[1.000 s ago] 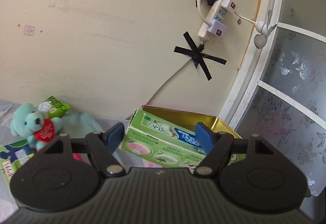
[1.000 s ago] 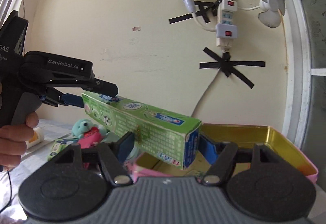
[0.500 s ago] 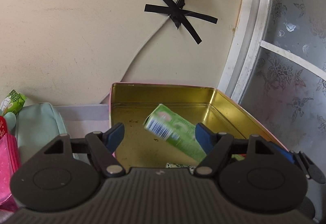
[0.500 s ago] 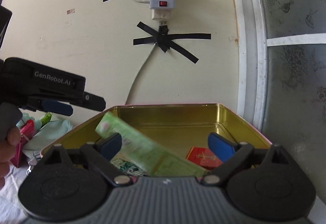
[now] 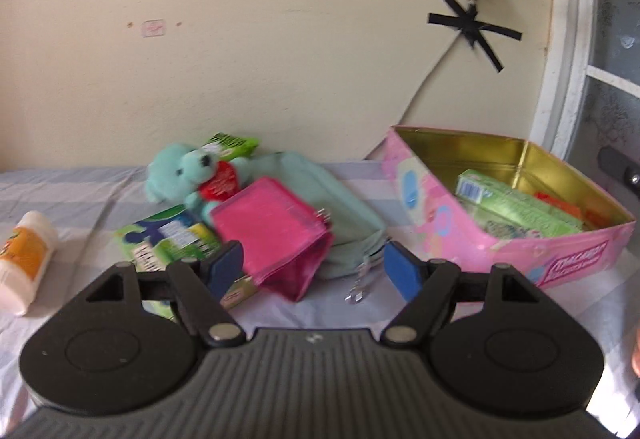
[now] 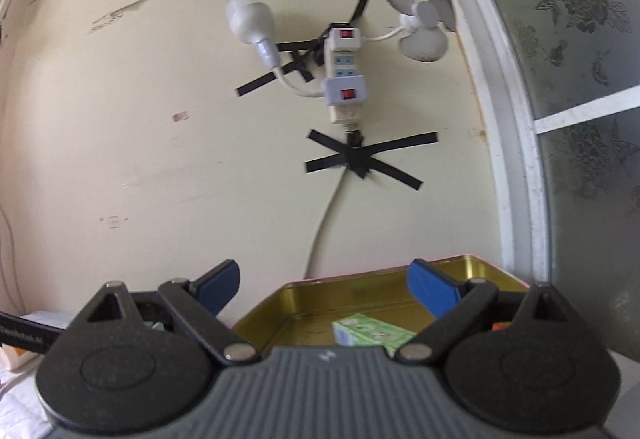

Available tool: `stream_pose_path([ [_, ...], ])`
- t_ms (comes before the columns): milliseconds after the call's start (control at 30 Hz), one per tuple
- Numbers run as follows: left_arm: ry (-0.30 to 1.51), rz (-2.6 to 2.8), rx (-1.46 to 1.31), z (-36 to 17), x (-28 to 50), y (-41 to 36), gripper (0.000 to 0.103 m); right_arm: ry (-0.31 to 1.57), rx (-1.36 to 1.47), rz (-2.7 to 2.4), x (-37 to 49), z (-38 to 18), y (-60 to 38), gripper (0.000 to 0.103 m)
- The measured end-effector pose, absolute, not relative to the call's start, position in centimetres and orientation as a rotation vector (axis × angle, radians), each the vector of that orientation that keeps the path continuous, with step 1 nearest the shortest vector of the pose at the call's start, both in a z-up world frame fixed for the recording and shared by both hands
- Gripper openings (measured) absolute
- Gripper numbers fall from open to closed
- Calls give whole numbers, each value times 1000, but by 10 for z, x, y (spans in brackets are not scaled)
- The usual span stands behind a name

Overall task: Organize objects
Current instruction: 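Lower the toothpaste box into the pink tin and release it, then move the right gripper to the white vitamin bottle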

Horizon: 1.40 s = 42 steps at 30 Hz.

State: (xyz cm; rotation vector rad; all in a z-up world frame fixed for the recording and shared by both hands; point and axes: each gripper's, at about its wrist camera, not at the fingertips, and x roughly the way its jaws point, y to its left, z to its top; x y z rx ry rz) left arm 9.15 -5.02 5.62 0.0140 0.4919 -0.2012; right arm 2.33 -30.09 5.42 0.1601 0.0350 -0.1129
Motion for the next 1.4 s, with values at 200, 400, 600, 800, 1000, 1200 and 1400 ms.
stream_pose_path([
  [200, 505, -92, 1, 39, 78, -1, 79, 164, 138, 119, 34, 53, -231, 97],
  [400, 537, -9, -25, 25, 65, 50, 79, 334, 96, 231, 65, 27, -167, 97],
  [600, 586, 10, 7, 12, 55, 80, 79, 427, 112, 265, 86, 10, -137, 97],
  [800, 606, -15, -28, 6, 61, 85, 79, 494, 155, 262, 98, 0, -132, 97],
  [1000, 545, -11, -114, 19, 60, 108, 79, 526, 120, 260, 103, 0, -124, 96],
  [1200, 363, 213, -252, 38, 51, 178, 79, 535, 140, 409, 120, 20, -83, 96],
  [1400, 301, 452, -413, 23, 38, 218, 79, 611, 181, 543, 178, 32, -3, 96],
])
